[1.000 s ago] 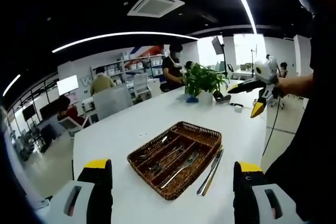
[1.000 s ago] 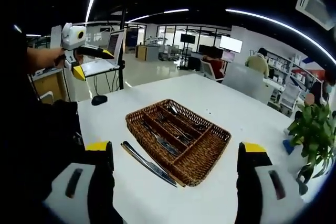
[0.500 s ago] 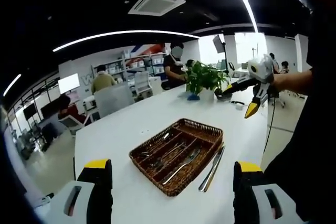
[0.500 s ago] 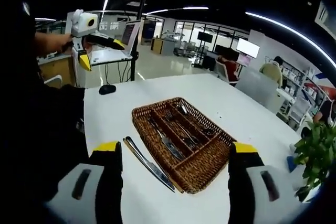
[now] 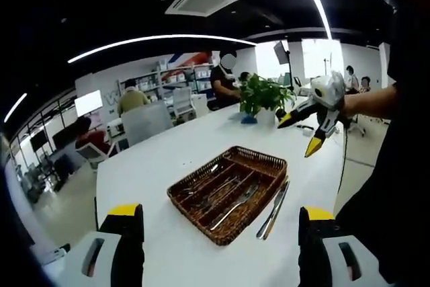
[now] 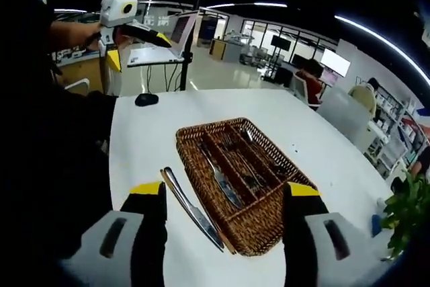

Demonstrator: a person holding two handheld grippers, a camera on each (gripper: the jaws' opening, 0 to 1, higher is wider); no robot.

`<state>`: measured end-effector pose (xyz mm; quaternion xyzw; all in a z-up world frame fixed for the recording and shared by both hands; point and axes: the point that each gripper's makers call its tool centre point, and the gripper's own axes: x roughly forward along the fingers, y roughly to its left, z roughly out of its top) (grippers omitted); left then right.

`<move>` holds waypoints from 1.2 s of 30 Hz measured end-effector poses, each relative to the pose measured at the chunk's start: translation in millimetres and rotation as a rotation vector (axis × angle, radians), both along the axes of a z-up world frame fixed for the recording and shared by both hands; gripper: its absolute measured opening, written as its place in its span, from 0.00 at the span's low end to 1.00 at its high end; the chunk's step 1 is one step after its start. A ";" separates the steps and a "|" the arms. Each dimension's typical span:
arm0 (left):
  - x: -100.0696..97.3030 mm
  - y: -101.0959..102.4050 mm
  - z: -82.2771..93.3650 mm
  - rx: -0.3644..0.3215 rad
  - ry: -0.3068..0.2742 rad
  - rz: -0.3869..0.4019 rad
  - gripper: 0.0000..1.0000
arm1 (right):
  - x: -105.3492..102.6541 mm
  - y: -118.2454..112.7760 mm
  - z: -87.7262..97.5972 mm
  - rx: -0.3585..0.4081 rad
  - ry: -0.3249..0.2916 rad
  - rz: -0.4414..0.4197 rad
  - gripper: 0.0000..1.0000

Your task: Arrange the knives, forks, and spoons in their matching storage slots by inserting each utensil handle-first until every utensil is classified and aligned in the correct compartment

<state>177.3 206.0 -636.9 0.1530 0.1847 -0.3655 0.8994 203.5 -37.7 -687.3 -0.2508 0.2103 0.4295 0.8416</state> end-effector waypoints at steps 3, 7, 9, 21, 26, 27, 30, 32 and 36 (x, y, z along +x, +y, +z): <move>-0.3 1.2 0.9 -0.003 0.003 0.003 1.00 | 1.7 3.5 -1.1 -0.002 0.000 0.013 0.67; 1.0 6.0 0.9 -0.005 0.006 0.007 1.00 | -3.5 20.6 -11.9 0.012 0.003 0.118 0.67; 1.1 5.1 1.1 -0.004 0.008 0.007 1.00 | -5.9 25.4 -21.8 -0.010 -0.001 0.157 0.68; 0.6 0.3 1.0 -0.012 0.016 0.004 1.00 | -8.6 48.8 -80.1 -0.077 0.130 0.240 0.42; -1.4 4.1 -0.1 -0.012 0.020 0.014 1.00 | -17.3 56.4 -101.3 -0.102 0.200 0.284 0.30; -1.7 4.9 -0.4 -0.012 0.021 0.016 1.00 | -16.1 57.5 -104.7 -0.104 0.199 0.281 0.30; -2.8 8.5 -1.4 -0.013 0.024 0.023 1.00 | -19.7 59.8 -123.4 -0.140 0.233 0.310 0.28; -3.3 10.9 -2.0 -0.014 0.026 0.027 1.00 | -18.4 61.9 -134.4 -0.156 0.245 0.314 0.27; -4.0 14.7 -4.7 -0.012 0.032 0.032 1.00 | -8.7 59.9 -156.2 -0.198 0.265 0.286 0.24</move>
